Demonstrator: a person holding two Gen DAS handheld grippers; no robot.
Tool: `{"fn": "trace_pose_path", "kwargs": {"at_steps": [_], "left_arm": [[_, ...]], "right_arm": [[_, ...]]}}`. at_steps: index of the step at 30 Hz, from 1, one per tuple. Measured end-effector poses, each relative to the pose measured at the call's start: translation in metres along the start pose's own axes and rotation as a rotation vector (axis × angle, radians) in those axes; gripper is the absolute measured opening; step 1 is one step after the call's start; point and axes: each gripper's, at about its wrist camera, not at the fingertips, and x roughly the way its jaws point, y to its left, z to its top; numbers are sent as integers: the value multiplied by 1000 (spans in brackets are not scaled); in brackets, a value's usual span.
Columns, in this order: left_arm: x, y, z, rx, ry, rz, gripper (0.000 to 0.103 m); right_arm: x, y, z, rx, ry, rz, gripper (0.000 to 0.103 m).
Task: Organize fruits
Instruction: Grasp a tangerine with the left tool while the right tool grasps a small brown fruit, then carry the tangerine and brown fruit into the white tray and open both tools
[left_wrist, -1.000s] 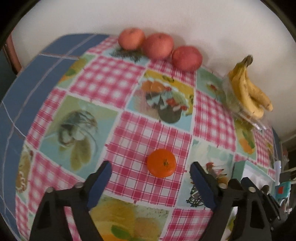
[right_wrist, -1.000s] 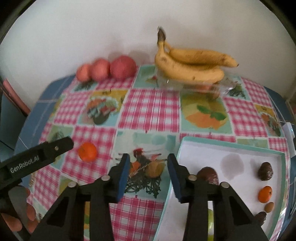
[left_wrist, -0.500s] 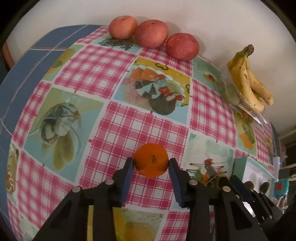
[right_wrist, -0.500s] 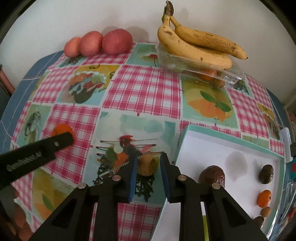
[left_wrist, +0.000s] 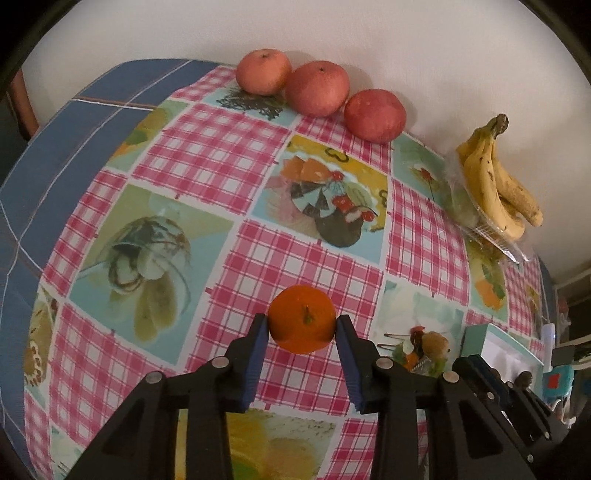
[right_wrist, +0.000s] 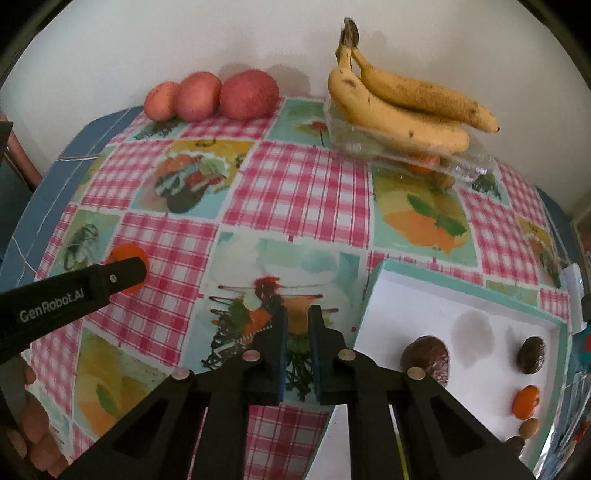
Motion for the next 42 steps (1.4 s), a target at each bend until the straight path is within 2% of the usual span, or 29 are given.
{"fn": "trace_pose_path", "kwargs": {"at_steps": [5,8,10,12,13,23,25,26,32,42], "left_arm": [[-4,4,0,-12,-6,7,40],[-2,4,1,-19,-5,7,40],[1,3,1,-23,-1,8,40],[3,3,1,-23,4,9,40],[4,3,1,-24,7,9,40],[7,2,2,-23,13,6,40],[6,2,2,-24,11,6,40],[5,2,3,-24,9,6,40],[-5,5,1,-27,-4,-1,40],[-40,2,-11,0,-54,18,40]], "right_arm": [[-3,-2,1,11,-4,5,11],[-4,-6,3,42,-23,40,11],[-4,-9,5,69,-34,86,18],[-3,-7,7,79,-46,107,35],[-2,-5,8,79,-51,111,37],[27,1,2,30,16,18,37],[28,-2,2,44,10,21,33],[28,-3,1,45,10,18,23],[22,-10,3,67,10,48,23],[-20,-17,4,116,-26,88,23]]}}
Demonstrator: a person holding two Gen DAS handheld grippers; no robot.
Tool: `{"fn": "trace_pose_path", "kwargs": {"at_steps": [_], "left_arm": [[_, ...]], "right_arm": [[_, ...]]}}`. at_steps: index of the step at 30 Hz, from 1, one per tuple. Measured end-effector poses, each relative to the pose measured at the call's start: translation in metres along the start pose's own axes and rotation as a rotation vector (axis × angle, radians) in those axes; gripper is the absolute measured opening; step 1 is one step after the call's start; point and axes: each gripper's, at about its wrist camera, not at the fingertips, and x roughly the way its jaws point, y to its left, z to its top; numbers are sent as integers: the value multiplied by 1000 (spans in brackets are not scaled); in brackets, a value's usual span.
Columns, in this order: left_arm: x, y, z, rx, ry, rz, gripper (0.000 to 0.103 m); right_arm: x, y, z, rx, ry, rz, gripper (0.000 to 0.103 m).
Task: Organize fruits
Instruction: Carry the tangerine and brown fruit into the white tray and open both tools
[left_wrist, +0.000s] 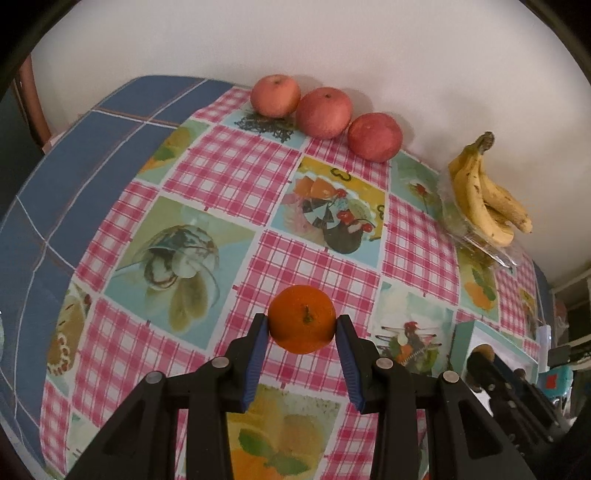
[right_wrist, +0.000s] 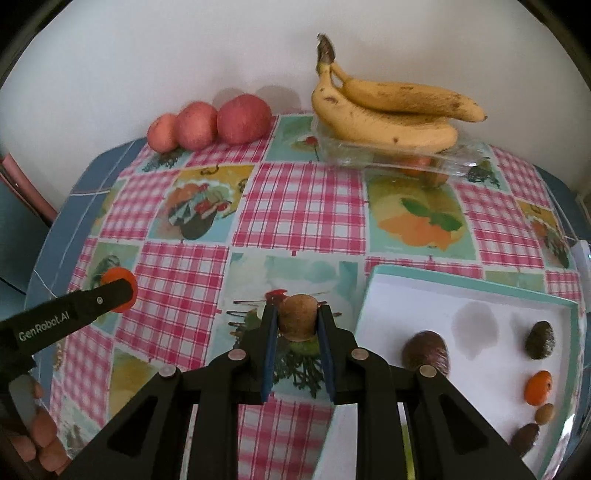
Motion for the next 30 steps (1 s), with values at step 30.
{"fn": "trace_pose_path", "kwargs": {"at_steps": [30], "left_arm": [[-43,-126,-66,321,-24,-86,40]], "right_arm": [[-103,-107,-41,187,-96,-71,23]]}}
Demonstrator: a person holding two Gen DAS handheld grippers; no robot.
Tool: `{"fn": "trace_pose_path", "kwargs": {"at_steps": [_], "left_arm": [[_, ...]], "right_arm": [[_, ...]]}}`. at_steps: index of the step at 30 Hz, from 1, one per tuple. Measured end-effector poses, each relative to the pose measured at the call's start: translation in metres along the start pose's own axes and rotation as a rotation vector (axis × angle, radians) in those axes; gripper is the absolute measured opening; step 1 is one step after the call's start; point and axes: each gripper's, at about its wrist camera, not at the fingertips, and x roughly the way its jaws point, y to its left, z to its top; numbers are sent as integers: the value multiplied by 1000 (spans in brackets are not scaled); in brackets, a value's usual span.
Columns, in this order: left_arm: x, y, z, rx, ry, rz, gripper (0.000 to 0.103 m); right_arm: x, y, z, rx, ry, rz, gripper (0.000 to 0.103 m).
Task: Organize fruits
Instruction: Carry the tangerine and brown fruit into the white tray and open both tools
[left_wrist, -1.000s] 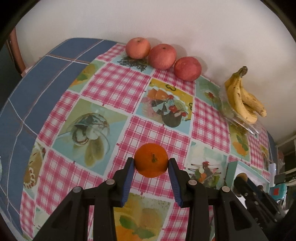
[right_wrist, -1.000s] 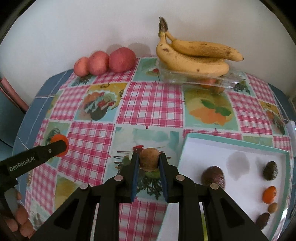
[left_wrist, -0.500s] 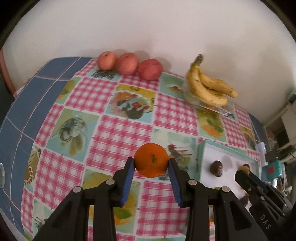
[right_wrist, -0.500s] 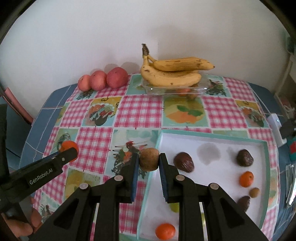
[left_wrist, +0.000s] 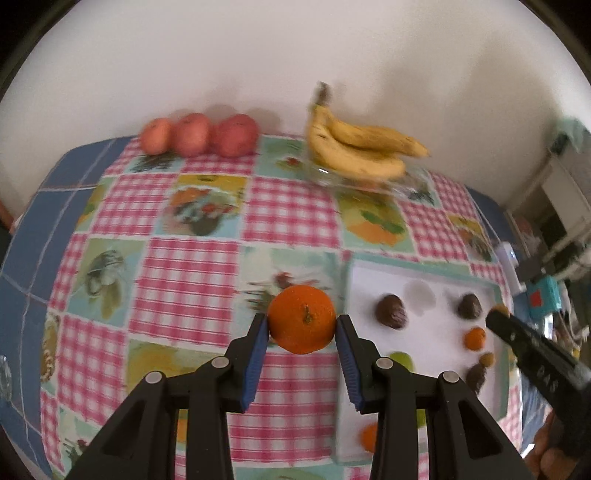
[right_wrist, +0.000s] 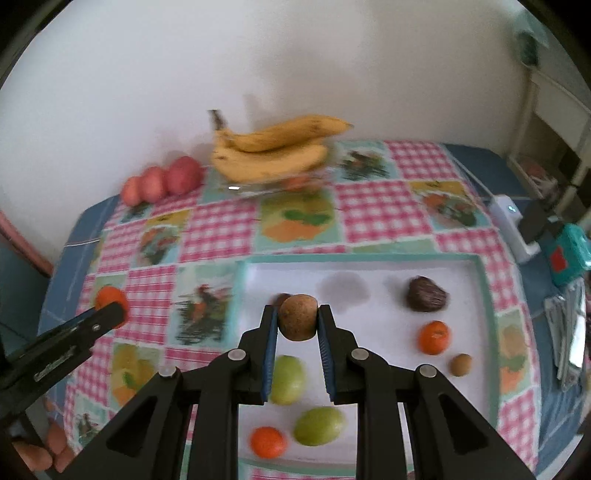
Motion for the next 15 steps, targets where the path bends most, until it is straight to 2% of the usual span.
{"fn": "trace_pose_path", "kwargs": {"at_steps": [8,15], "left_arm": [[29,-64,-17,137,93,-87,40],[53,-72,-19,152,102,-65,40]], "right_arm": [[-4,-61,-1,123,-8,-67,23],[-7,-83,-3,153,-10,-78,23]]}}
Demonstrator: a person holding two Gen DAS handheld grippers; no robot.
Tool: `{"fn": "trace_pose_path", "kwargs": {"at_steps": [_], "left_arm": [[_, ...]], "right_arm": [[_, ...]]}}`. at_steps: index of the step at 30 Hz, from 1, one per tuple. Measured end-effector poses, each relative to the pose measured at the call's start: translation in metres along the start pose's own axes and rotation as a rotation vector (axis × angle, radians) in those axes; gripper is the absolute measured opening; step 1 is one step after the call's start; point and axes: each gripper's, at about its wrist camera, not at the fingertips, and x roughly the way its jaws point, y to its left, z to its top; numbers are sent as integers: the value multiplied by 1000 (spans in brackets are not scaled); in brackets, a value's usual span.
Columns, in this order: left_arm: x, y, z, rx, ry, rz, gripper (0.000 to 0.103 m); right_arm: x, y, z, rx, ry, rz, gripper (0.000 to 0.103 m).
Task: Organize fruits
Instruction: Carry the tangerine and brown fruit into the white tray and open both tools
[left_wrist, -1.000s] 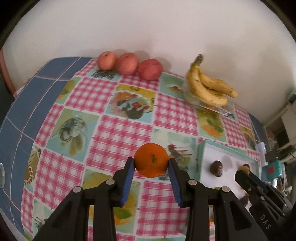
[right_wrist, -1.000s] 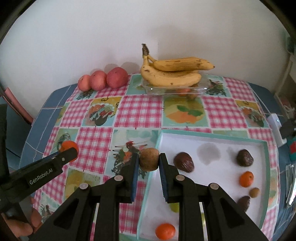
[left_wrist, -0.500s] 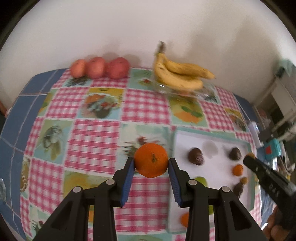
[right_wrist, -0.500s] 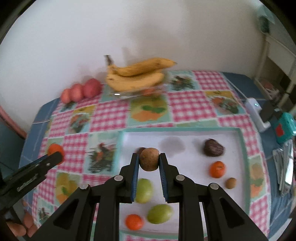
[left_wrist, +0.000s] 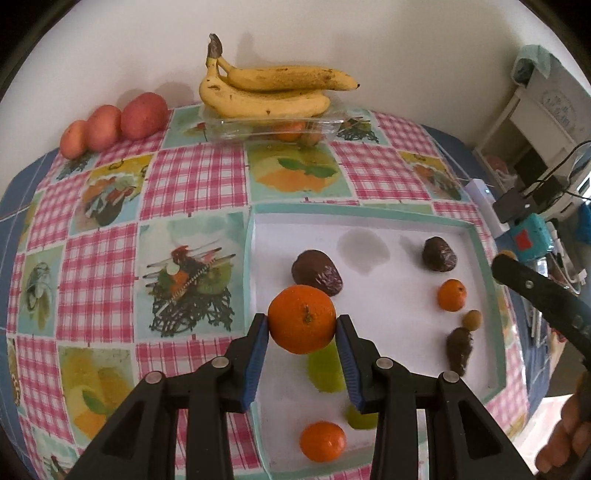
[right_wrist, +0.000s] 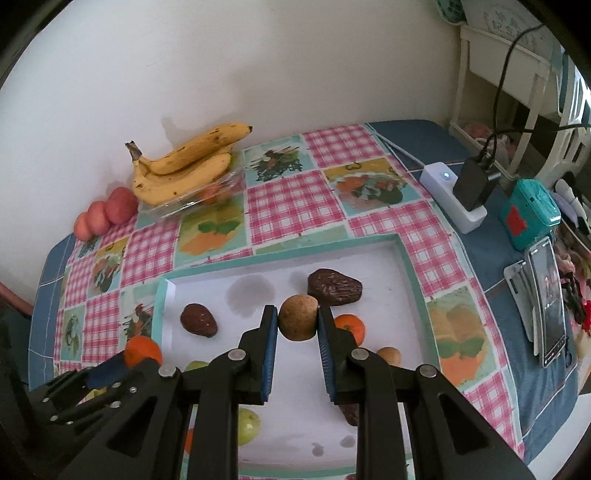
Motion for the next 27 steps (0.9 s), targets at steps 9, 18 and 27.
{"fn": "trace_pose_path", "kwargs": {"at_steps": [9,18,27], "left_arm": [[24,6,3,1,2,25,40],[42,-1,1,15,36,32,40],[48,6,5,-11,43,35,40]], "right_arm": [[33,10,-9,-35,87,16,23],[72,13,-22,-58,185,-10,23],[88,10,-30,-61,224,-28,23]]}}
